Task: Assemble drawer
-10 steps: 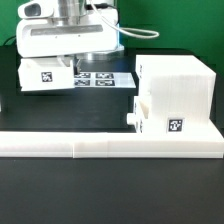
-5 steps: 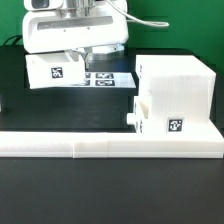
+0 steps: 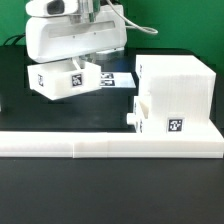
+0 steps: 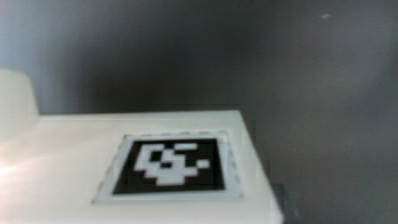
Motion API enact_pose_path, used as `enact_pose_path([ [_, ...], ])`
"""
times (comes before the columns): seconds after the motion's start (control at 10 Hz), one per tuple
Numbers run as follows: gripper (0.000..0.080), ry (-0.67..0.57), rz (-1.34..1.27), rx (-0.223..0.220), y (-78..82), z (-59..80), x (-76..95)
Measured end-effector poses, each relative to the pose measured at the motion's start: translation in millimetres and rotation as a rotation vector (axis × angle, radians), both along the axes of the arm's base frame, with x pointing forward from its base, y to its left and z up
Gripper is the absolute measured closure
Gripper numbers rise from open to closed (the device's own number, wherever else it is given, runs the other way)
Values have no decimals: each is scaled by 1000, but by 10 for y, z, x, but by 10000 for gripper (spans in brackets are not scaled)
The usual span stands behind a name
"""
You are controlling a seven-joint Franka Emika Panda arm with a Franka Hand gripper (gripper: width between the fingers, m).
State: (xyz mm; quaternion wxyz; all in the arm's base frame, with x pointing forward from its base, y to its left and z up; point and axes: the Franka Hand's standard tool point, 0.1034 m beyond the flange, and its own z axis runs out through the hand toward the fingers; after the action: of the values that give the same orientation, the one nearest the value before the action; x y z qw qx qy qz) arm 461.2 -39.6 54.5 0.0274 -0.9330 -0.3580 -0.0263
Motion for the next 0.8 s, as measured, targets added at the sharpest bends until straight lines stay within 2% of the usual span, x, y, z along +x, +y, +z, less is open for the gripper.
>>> enact_pose_path([
  [0.5, 757, -15, 325, -15, -36, -51, -30],
  [0.6, 757, -14, 402, -15, -27, -86, 25],
  [0.8, 757, -14, 583, -39, 16, 17, 259],
])
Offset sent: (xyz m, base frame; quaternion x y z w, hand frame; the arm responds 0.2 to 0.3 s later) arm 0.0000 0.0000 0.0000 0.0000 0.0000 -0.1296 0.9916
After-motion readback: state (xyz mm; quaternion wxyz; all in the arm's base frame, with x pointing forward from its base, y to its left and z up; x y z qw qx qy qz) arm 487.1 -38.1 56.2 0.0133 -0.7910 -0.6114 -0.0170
